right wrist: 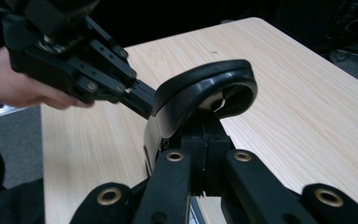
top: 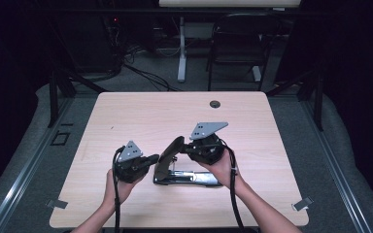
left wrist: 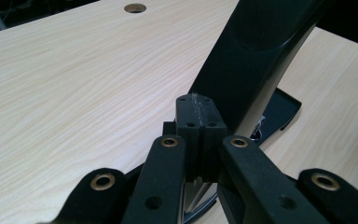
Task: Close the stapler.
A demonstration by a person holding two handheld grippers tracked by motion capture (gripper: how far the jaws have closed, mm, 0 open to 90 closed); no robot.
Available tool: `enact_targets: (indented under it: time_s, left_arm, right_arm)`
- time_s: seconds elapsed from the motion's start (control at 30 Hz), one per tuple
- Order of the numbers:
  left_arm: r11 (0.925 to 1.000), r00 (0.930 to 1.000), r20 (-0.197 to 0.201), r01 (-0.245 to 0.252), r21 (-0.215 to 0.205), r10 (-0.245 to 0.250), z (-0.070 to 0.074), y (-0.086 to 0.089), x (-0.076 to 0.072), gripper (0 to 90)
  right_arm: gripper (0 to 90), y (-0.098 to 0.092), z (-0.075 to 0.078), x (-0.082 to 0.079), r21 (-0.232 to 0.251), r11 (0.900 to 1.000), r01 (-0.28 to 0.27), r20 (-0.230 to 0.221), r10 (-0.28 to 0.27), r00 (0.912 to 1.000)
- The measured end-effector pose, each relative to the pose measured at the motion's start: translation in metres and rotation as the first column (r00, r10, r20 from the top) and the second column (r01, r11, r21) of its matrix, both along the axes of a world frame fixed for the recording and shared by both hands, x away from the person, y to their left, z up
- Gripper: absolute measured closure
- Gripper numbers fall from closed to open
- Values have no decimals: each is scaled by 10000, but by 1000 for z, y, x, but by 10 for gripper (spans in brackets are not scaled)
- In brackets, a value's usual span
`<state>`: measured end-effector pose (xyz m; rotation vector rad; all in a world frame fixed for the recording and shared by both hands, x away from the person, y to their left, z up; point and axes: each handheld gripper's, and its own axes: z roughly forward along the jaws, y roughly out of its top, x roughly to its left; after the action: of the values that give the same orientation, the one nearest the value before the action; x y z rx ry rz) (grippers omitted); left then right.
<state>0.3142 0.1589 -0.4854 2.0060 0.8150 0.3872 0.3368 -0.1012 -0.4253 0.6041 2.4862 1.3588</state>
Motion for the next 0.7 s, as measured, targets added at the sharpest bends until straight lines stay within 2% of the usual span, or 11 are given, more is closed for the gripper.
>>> enact_targets:
  time_s: [0.1, 0.37, 0.5, 0.6, 0.7]
  left_arm:
    - [10000, 10000, -8, -68, -67, 68, 1, 5, 2, 877]
    - [9998, 9995, -243, -186, -8, 185, 1, 16, 6, 791]
    - [9992, 9982, -481, -349, 196, 358, 0, 20, 9, 632]
    - [9968, 9947, -690, -747, 296, 765, -1, 25, 12, 454]
    - [9939, 9916, -704, -1063, 291, 1081, -2, 31, 15, 327]
  right_arm:
    - [900, -7, -5, -3, -33, 9998, 218, 184, -218, 9996]
    - [900, -20, -14, -6, -75, 9992, 385, 95, -384, 9992]
    - [900, -22, -17, -6, -201, 9987, 462, 84, -460, 9989]
    - [900, -25, -20, -5, -316, 9982, 504, -12, -504, 9987]
    - [900, -28, -23, -5, -450, 9975, 541, -87, -546, 9985]
